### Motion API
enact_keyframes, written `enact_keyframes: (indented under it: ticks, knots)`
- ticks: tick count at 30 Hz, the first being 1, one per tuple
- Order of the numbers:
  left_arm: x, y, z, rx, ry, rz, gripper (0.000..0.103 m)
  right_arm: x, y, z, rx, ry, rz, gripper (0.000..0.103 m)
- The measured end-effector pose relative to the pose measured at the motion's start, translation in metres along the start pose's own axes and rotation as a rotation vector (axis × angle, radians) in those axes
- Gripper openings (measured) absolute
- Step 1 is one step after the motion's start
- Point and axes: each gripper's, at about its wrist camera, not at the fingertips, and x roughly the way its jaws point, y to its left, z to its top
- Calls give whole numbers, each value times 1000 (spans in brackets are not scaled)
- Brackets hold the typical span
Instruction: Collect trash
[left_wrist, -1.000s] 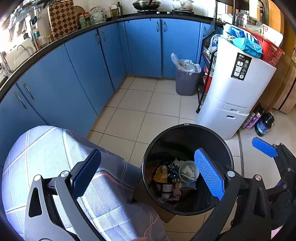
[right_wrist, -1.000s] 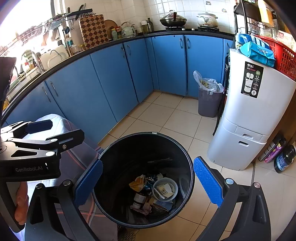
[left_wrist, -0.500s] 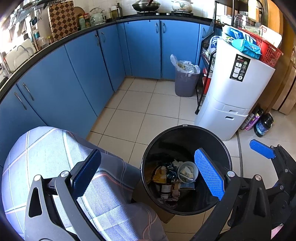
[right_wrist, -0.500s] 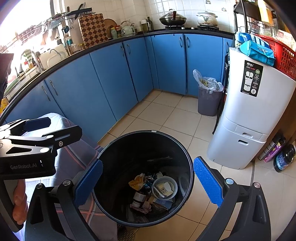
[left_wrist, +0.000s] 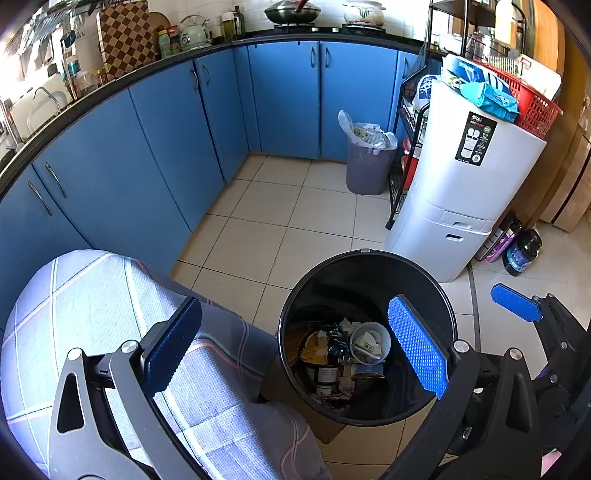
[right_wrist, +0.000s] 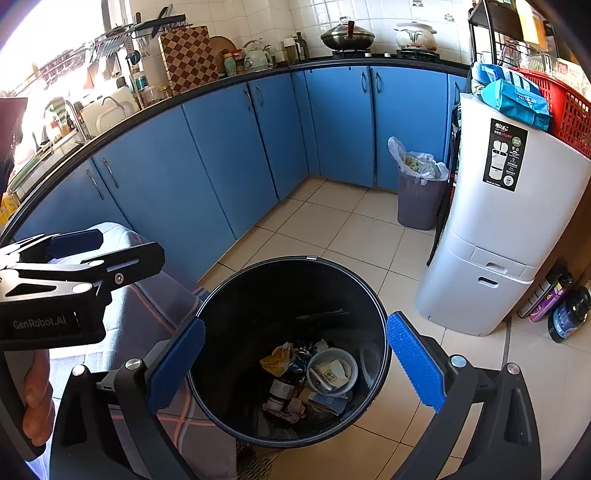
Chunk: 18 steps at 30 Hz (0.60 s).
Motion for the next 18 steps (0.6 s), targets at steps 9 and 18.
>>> enact_keyframes:
  ticks: [9, 18]
  knots:
    - [-7, 0, -1, -3, -13, -16, 99, -3, 2, 0, -7, -2, -2, 96]
    - [-6, 2, -1, -8, -3, 5, 99, -5, 5, 0, -10, -2, 1, 96]
